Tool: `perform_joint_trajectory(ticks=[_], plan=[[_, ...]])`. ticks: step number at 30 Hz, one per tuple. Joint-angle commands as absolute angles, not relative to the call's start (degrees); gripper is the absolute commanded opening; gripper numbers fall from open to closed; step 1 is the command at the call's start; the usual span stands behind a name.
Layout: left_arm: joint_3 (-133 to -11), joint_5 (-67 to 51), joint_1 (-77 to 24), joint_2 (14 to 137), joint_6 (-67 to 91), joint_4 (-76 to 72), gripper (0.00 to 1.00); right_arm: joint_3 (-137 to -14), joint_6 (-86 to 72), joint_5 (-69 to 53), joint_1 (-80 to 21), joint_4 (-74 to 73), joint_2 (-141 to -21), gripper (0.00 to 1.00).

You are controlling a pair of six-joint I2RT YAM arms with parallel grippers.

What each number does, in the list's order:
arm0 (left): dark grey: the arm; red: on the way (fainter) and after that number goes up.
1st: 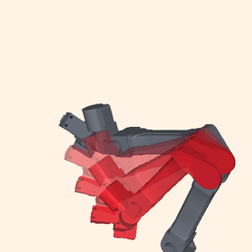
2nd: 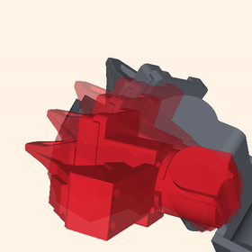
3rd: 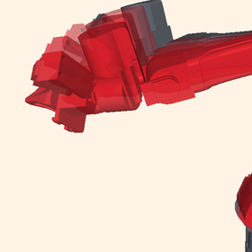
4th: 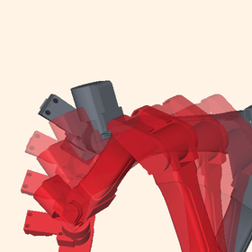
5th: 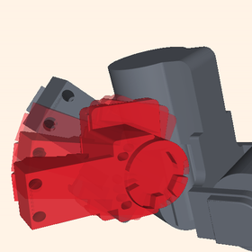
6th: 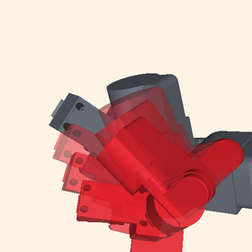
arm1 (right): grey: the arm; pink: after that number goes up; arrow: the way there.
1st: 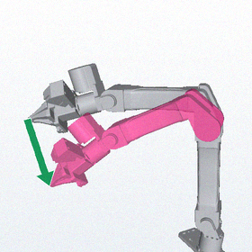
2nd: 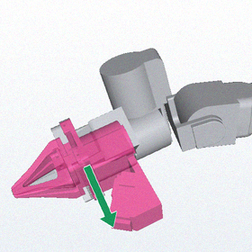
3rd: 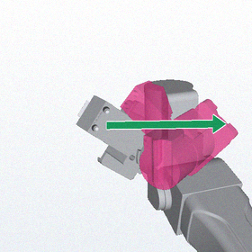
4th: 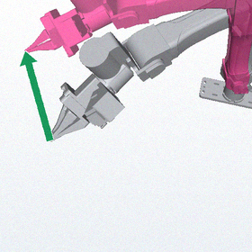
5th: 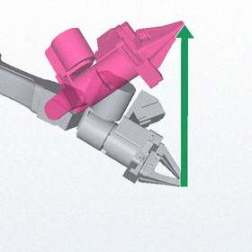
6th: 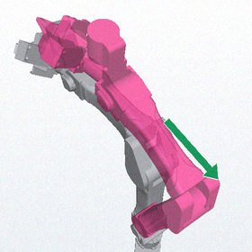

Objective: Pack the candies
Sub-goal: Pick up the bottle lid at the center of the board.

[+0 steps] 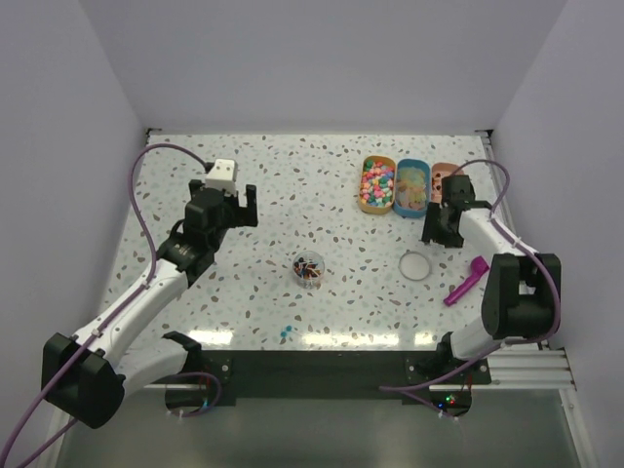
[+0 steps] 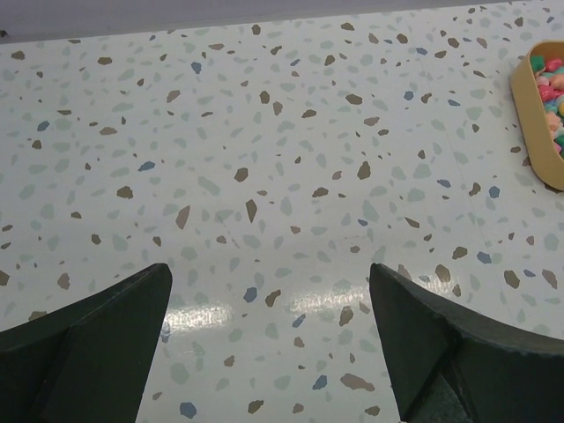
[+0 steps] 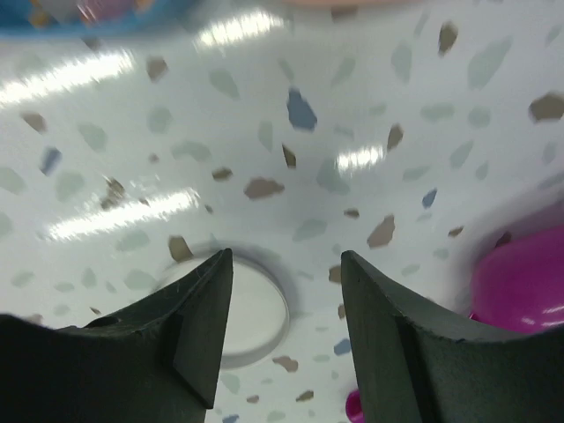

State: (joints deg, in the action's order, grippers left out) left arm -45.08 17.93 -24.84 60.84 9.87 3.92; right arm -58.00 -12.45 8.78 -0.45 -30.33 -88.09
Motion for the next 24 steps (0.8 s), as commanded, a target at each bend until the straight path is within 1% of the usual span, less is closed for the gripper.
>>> perform_joint_trajectory(ticks=[1, 3, 8, 12, 15, 18, 19, 22, 24], plan=[[-45.0, 16.8, -25.1, 59.9, 10.3, 1.1, 0.99, -54.8, -13.7, 4.6, 0.4, -33.0, -83.8, 0.56], [-45.3, 15.9, -25.1, 60.4, 10.3, 1.2, 0.99, -52.7, -14.2, 2.2, 0.4, -33.7, -83.3, 0.54], [-46.1, 15.2, -25.1, 62.0, 10.3, 2.4, 0.99, -48.7, -15.1, 3.1, 0.4, -32.4, -83.5, 0.48], [-46.1, 15.2, -25.1, 62.0, 10.2, 2.5, 0.99, -48.4, -15.7, 2.4, 0.4, -31.7, -85.1, 0.40], [-46.1, 15.1, -25.1, 62.4, 10.0, 2.7, 0.99, -48.1, -15.7, 2.4, 0.4, -30.9, -86.0, 0.39], [-46.8, 14.9, -25.1, 63.5, 10.1, 3.3, 1.00, -47.6, -15.7, 2.1, 0.4, -30.1, -86.8, 0.32], [-46.8, 14.7, -25.1, 63.9, 10.1, 3.6, 1.00, -47.5, -15.6, 1.8, 0.4, -29.9, -87.3, 0.28], [-47.1, 14.0, -25.1, 64.3, 10.2, 3.8, 1.00, -47.2, -15.7, 1.5, 0.4, -29.4, -88.6, 0.23], [-47.1, 13.9, -25.1, 64.3, 10.2, 3.8, 1.00, -47.3, -15.4, 1.6, 0.5, -29.4, -88.9, 0.17]])
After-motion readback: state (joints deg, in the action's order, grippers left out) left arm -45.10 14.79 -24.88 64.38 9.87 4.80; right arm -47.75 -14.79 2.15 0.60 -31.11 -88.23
